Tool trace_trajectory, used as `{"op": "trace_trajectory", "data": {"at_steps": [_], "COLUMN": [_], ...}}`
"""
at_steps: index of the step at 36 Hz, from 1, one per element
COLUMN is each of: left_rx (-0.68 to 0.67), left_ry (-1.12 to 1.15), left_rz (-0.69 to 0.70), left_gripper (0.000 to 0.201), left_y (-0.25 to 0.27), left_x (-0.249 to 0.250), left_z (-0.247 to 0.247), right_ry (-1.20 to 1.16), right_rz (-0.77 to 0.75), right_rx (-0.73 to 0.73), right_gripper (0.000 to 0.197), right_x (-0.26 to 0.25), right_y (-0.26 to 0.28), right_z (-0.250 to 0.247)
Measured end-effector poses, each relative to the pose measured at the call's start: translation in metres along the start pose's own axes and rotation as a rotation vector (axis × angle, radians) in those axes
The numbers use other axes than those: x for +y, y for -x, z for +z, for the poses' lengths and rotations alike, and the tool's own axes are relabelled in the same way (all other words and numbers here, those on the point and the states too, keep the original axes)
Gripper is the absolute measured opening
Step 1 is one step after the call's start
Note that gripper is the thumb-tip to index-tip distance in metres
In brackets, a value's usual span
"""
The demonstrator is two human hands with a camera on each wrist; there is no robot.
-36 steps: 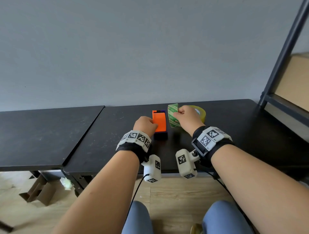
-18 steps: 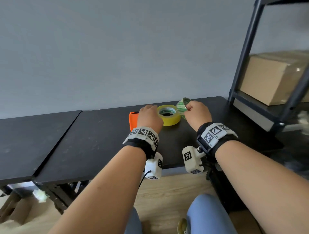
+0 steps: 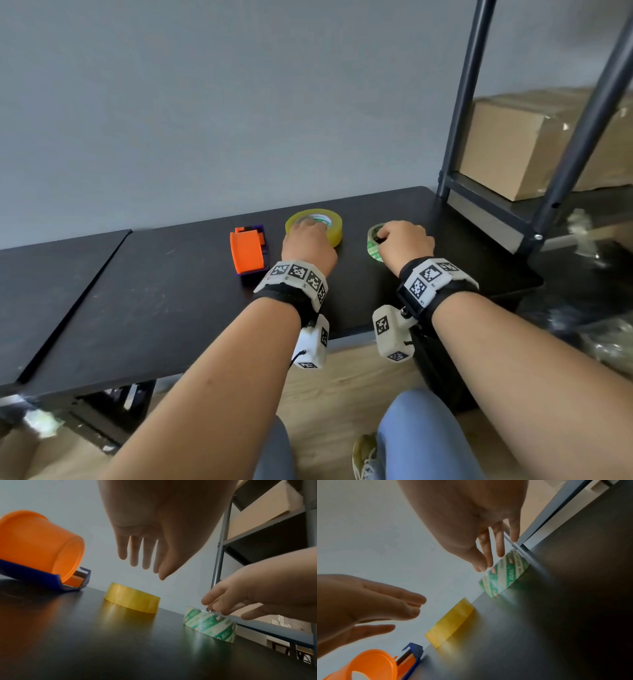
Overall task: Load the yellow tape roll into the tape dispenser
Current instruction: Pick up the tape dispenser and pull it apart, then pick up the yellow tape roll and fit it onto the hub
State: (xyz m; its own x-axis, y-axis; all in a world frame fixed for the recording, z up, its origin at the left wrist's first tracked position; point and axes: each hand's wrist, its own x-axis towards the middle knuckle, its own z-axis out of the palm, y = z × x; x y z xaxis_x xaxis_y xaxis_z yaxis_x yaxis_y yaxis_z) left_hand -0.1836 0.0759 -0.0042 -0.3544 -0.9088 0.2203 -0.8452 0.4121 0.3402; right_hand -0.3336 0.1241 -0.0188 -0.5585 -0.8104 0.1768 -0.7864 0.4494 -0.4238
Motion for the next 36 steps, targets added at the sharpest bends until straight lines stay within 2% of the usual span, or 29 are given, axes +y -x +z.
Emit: {"op": "trace_trajectory", "data": {"at_steps": [2,6,11,16,20,24,31,36], "left_rx": [0.012,0.091,0.153,0.134,0.12,0.145,0.163,0.187], "left_ry": [-0.025,-0.097,-0.172,-0.213,-0.181,-0.145,0.097,0.19], "left_rz": [0.005,-0.003,-0.074,-0.192,-0.243,-0.242,-0.378,-0.437], "left_gripper": [0.051,0.049,0.047,0.035,0.038,0.04,0.036,0.039], "left_y": [-0.001,-0.002,-0.004,-0.003,-0.002,0.001,0.002,0.005], "left_x": [-0.004,-0.018,-0.045,-0.075,-0.093,-0.102,-0.113,-0.123], "left_z": [-0.004,-0.017,-0.032,-0.041,-0.041,-0.04,-0.048,-0.051], "right_ry": [-0.032,-0.147,-0.289,-0.323,-0.346,-0.313,-0.29,-0.287], "right_rz": [-0.024,-0.088,-0.178,-0.216,-0.269,-0.269,-0.319,-0.372], "right_rx": [0.043,0.038,-0.016,-0.104,-0.153,-0.238,-0.286,-0.321], "right_gripper": [0.034,0.039,0.037,0.043,0.036,0.042,0.039,0.036], "right_x": [-0.005,-0.021,-0.051,-0.083,-0.105,-0.117,-0.132,-0.147], "right_y": [-0.001,-0.003,0.003,0.013,0.018,0.02,0.025,0.032], "right_z": [-0.002,-0.002,0.006,0.018,0.028,0.038,0.052,0.062]}}
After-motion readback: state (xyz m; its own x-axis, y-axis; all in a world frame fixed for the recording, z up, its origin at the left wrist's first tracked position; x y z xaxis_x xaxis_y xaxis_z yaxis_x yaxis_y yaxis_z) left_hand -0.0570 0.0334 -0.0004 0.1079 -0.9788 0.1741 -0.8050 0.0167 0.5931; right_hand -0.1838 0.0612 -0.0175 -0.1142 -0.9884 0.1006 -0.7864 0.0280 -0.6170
